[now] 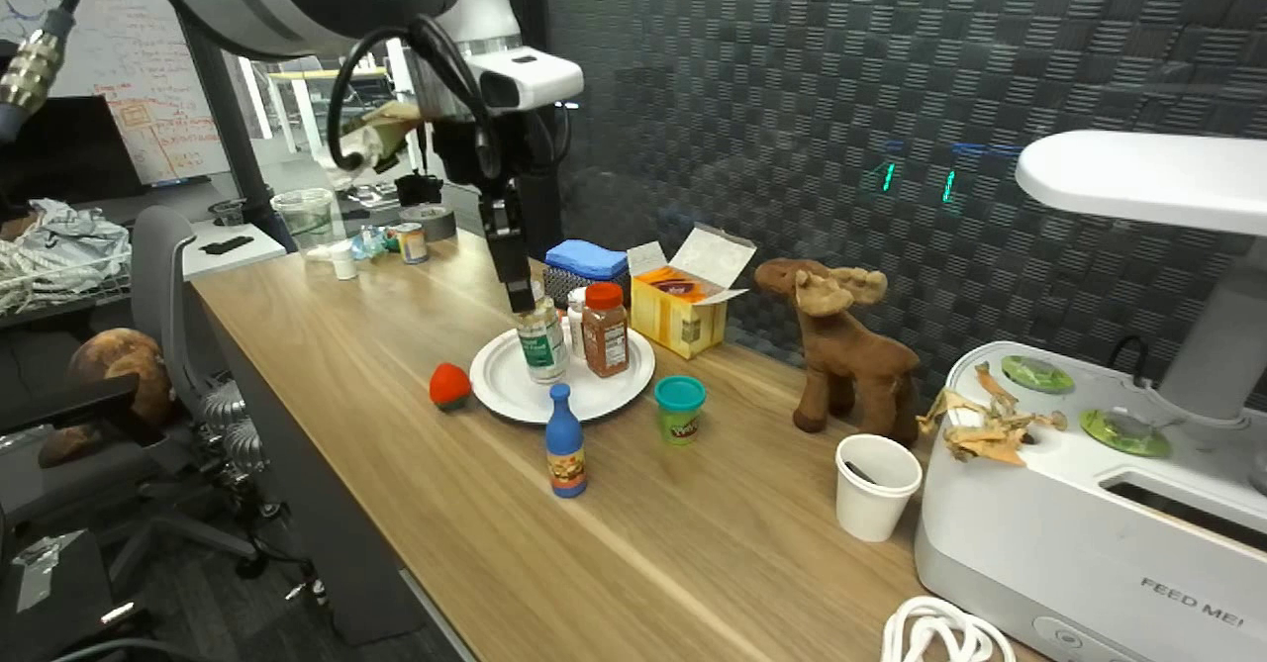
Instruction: Place the bottles and orange plush toy on the white plate
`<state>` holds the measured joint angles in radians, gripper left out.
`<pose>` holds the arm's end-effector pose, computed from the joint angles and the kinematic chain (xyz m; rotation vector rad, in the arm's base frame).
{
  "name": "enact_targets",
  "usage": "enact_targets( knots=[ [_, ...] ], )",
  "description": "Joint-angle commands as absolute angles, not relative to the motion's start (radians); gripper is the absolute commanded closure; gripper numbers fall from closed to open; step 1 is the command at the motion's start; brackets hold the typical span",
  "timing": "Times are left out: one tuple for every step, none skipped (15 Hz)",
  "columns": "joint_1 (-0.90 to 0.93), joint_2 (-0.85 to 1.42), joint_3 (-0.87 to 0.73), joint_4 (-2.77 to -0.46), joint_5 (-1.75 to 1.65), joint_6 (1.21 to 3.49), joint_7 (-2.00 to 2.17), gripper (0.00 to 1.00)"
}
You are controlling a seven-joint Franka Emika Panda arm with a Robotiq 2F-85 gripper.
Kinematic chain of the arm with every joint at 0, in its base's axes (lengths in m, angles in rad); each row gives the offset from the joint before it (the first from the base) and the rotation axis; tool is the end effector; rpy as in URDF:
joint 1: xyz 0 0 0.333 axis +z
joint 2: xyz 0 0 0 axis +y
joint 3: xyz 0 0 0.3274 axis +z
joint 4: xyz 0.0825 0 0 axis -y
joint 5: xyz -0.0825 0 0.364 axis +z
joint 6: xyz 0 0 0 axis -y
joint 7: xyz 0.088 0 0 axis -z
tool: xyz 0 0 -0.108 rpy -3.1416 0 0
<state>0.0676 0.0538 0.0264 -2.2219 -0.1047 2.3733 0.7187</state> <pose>0.5266 0.0483 0.3836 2.9878 -0.8479 0.1854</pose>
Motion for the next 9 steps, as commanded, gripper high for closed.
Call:
enact_targets(
  knots=[
    [0.069, 0.117, 0.025, -2.12, -0.144, 2.363, 0.723, 0.92],
    [0.069, 0.135, 0.023, -2.104, -0.143, 2.367, 0.72, 0.92],
    [0.069, 0.154, 0.02, -2.091, -0.131, 2.371, 0.714, 0.92],
    [0.07, 0.171, 0.018, -2.079, -0.115, 2.375, 0.707, 0.92],
    [0.071, 0.188, 0.018, -2.068, -0.098, 2.374, 0.699, 0.92],
    [0.073, 0.205, 0.017, -2.059, -0.089, 2.375, 0.693, 0.92],
    [0.075, 0.223, 0.015, -2.05, -0.089, 2.377, 0.694, 0.92],
    [0.077, 0.239, 0.013, -2.04, -0.087, 2.378, 0.693, 0.92],
    [0.077, 0.253, 0.013, -2.032, -0.079, 2.378, 0.689, 0.92]
  ],
)
